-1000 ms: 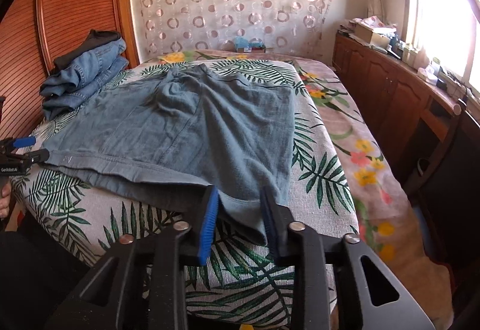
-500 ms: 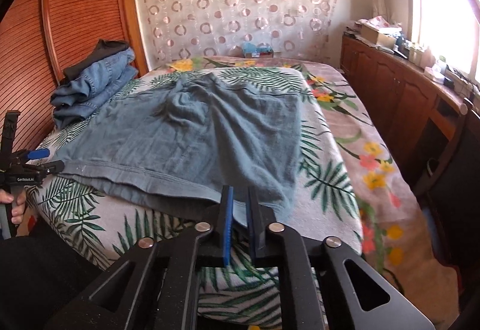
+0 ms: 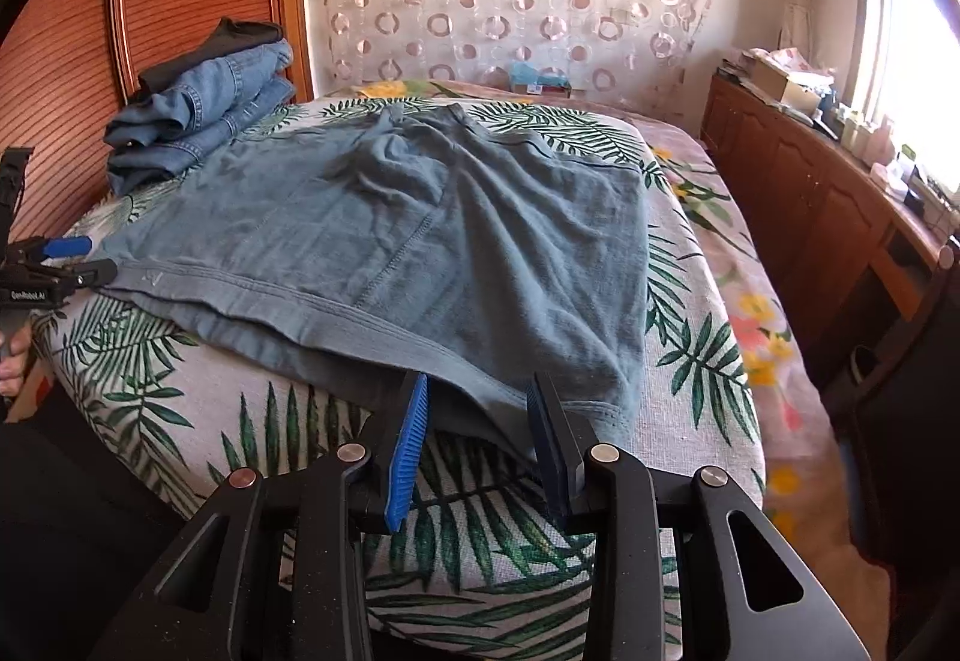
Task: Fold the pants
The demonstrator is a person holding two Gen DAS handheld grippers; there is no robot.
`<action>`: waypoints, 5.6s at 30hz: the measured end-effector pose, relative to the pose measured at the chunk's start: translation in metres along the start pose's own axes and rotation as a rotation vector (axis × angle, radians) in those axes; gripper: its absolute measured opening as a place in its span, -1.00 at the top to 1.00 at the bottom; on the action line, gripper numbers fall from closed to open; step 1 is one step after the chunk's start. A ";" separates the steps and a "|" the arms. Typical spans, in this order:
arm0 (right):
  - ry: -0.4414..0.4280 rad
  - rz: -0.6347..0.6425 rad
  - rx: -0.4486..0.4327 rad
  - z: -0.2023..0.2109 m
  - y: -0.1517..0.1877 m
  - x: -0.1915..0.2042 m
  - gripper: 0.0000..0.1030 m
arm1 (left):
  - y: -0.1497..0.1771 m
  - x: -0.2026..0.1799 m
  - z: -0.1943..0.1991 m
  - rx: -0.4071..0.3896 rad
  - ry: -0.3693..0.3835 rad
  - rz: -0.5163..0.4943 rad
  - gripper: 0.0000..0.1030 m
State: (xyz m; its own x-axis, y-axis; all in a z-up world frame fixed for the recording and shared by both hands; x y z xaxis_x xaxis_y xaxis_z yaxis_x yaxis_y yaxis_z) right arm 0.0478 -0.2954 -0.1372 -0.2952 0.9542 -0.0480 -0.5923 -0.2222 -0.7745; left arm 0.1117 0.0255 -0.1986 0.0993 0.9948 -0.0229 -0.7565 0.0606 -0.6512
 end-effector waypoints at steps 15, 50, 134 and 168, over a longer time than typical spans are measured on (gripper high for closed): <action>-0.064 0.043 -0.006 0.006 -0.003 0.006 0.96 | -0.003 -0.005 0.005 -0.018 0.019 -0.005 -0.91; 0.052 -0.229 0.008 -0.017 -0.032 -0.043 0.23 | 0.012 -0.021 0.030 0.002 0.202 0.005 0.83; 0.026 -0.090 -0.003 -0.026 -0.029 -0.008 0.03 | -0.060 -0.112 0.048 -0.075 0.302 -0.195 0.85; 0.018 -0.137 -0.069 0.004 -0.017 -0.034 0.03 | -0.116 -0.245 0.028 -0.051 0.418 -0.336 0.63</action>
State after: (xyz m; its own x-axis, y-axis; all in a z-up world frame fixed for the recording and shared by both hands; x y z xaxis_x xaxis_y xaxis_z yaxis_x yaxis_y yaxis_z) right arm 0.0647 -0.3246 -0.1200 -0.2014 0.9782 0.0508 -0.5731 -0.0756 -0.8160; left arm 0.1571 -0.2233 -0.0957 0.5870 0.8033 -0.1001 -0.6073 0.3552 -0.7107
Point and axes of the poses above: each gripper's, at about its wrist camera, not at the fingertips, and z roughly against the way its jaws point, x to its left, y to its underside, the point moved 10 cm from there along -z, roughly the way its jaws point, and after that the axes turned 2 degrees about y, right-handed, at the moved point
